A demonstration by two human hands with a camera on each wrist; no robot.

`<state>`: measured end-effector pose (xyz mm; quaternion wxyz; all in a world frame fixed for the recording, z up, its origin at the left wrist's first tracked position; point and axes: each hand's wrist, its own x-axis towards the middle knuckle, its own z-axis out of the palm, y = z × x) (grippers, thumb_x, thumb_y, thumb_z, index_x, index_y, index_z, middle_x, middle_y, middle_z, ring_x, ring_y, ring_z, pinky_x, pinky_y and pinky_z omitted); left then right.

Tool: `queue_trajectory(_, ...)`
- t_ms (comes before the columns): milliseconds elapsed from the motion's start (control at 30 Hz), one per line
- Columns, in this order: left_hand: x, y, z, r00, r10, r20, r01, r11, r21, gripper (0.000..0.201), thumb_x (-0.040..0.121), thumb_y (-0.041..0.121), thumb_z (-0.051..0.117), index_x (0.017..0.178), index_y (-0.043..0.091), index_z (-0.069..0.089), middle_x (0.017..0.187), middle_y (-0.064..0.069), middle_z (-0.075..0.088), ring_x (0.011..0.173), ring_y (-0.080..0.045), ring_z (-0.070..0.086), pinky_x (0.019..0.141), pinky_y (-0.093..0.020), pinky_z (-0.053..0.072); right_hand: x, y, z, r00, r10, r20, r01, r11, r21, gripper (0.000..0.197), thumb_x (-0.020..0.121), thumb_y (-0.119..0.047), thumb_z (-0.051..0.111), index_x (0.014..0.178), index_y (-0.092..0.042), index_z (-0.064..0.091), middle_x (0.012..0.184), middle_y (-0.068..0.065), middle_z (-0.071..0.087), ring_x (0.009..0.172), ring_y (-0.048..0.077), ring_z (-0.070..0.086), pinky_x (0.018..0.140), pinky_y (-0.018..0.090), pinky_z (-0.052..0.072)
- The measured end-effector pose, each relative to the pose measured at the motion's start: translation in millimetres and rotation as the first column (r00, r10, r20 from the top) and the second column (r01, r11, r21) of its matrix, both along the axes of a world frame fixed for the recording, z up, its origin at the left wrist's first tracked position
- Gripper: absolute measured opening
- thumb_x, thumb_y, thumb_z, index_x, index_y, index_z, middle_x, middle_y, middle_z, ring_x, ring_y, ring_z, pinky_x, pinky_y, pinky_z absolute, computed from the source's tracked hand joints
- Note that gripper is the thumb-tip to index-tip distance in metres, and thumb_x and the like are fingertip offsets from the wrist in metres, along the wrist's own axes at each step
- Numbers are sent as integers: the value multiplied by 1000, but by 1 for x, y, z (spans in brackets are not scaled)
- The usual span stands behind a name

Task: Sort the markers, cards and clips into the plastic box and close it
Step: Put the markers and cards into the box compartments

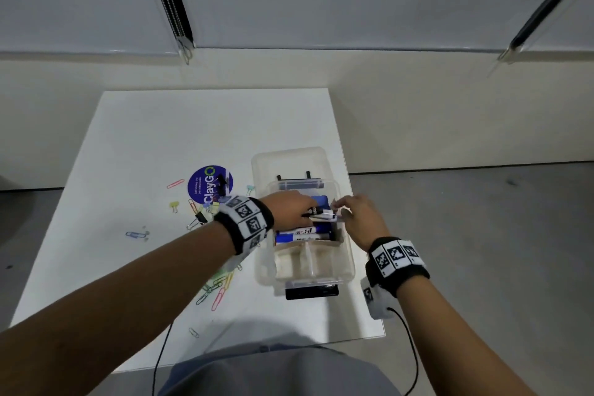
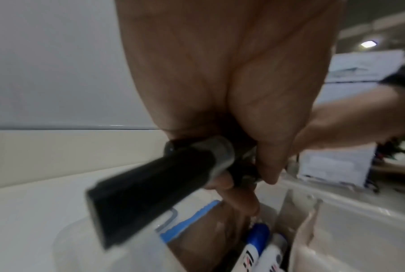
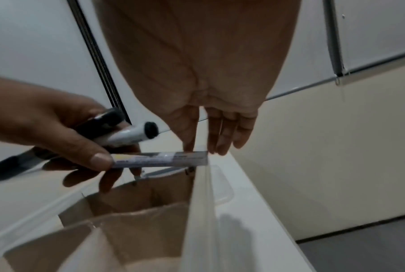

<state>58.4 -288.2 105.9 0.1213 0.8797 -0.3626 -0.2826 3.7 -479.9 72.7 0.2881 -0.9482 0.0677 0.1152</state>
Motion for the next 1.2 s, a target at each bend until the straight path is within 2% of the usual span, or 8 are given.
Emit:
queue_trajectory(133,-11,-39,-28,993,-89,84,80,992,99,31,97,27,49,123,13,56,102,-12,67,93,-30,64,69,-32,43,-8,1,-14,992,-71,-104,74,997,22,54,87,4,43,140,-9,40,122,18,56,103,35,59,92,40,48)
queue_trajectory(367,-14,-24,-53,999,30,23,-32,994,108,38,96,12,46,134,17,50,103,-15,65,94,-32,64,71,-33,45,-14,13,-16,986,-130,-104,146,976,164,43,101,-13,35,143,-6,33,134,22,51,122,37,51,101,38,41)
queue_trajectory(467,-15,-25,-54,991,117,-57,-116,993,22,31,97,16,49,128,15,54,110,-11,68,99,-31,65,86,-38,52,-15,28,-20,968,-170,-186,221,927,303,57,103,-33,32,152,-14,12,143,17,44,127,32,49,104,36,37)
queue_trajectory(733,-20,-4,-43,992,117,-54,-125,973,-194,43,93,25,60,134,32,49,120,4,66,106,-15,62,87,-29,49,-19,26,-31,962,-140,-236,197,951,238,63,103,-40,25,152,-32,-14,153,11,32,129,32,47,105,40,38)
queue_trajectory(867,-17,14,-34,973,-100,207,61,981,186,15,90,7,53,100,8,65,69,-2,56,75,-27,59,69,-30,40,-24,28,-39,941,-221,-256,285,926,248,63,102,-30,32,151,-36,-6,127,16,58,105,33,60,94,40,46)
queue_trajectory(933,-20,13,-38,963,-151,224,96,966,241,18,88,-3,49,91,4,65,74,-8,61,70,-28,57,68,-31,38,-25,29,-38,933,-247,-263,314,915,255,60,102,-29,34,152,-34,0,119,17,63,96,32,61,85,35,44)
queue_trajectory(1100,-23,9,-45,987,47,153,-51,998,26,24,91,4,48,96,14,68,83,-5,66,68,-24,52,76,-31,36,-23,33,-34,925,-255,-281,323,918,231,58,102,-29,37,152,-23,9,132,20,55,115,36,57,92,36,42)
queue_trajectory(1200,-21,35,-32,940,332,79,-297,910,-290,16,97,22,48,99,17,63,88,-1,68,75,-19,59,64,-28,39,-16,49,-21,963,-248,-102,246,969,-31,59,95,-18,50,147,-9,23,136,22,43,122,39,47,98,45,43)
